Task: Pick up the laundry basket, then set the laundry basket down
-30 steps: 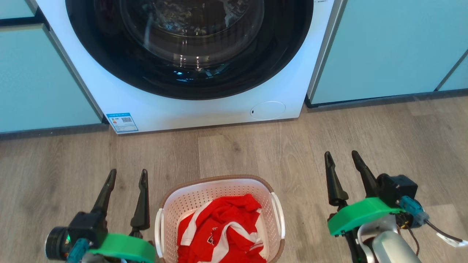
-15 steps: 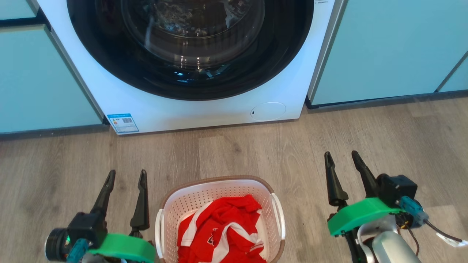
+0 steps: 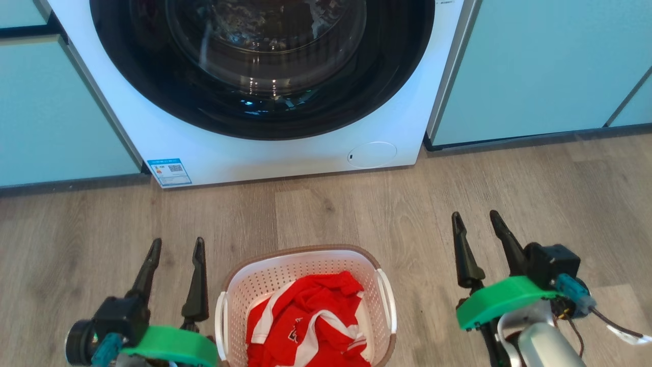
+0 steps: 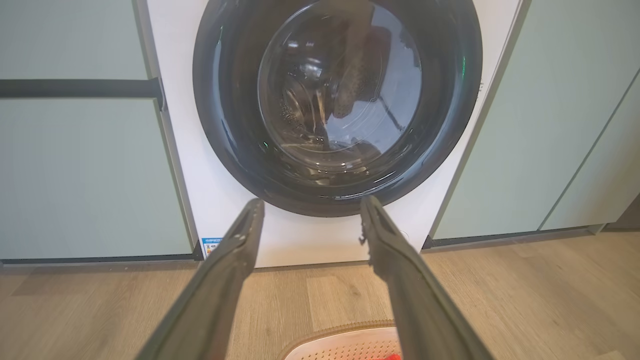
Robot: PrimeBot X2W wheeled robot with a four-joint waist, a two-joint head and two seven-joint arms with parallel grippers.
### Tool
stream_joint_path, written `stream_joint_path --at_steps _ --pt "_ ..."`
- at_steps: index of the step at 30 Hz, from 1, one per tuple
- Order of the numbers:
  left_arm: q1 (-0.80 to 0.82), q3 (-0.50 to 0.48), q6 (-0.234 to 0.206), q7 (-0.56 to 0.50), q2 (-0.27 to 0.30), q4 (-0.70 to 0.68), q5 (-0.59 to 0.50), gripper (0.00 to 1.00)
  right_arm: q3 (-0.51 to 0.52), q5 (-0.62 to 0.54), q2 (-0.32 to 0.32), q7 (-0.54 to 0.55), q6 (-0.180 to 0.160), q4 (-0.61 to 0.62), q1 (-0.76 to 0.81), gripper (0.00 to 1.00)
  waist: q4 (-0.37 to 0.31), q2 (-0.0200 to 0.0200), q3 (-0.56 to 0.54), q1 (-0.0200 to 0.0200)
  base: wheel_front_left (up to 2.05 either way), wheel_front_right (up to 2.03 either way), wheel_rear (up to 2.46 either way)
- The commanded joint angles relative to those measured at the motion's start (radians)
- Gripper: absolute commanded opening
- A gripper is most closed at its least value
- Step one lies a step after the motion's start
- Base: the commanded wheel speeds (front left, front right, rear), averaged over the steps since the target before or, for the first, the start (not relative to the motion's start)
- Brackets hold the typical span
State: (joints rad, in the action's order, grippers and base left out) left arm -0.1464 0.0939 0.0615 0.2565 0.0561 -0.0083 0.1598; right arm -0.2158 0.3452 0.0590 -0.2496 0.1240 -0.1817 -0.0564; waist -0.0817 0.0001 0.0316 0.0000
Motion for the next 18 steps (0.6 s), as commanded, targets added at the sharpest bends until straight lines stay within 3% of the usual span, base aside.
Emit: stream_joint_path --at_steps 1,5,18 --pt "0.0 0.0 0.0 0.0 0.0 0.0 0.002 0.0 0.0 -0.001 0.0 0.0 0.0 0.0 0.0 0.0 0.0 -0.0001 0.0 0.0 0.0 0.0 0.0" --pt "-0.006 0.0 0.0 0.0 0.0 0.063 0.007 0.0 -0.006 0.002 0.0 0.003 0.0 -0.058 0.017 0.0 0.0 -0.0001 0.001 0.0 0.0 0.0 0.0" --pt "0.019 -0.009 0.006 -0.028 0.009 0.08 0.169 0.0 0.015 0.145 0.009 0.03 0.001 -0.057 0.011 0.0 0.009 -0.0001 -0.002 0.0 0.0 0.0 0.0"
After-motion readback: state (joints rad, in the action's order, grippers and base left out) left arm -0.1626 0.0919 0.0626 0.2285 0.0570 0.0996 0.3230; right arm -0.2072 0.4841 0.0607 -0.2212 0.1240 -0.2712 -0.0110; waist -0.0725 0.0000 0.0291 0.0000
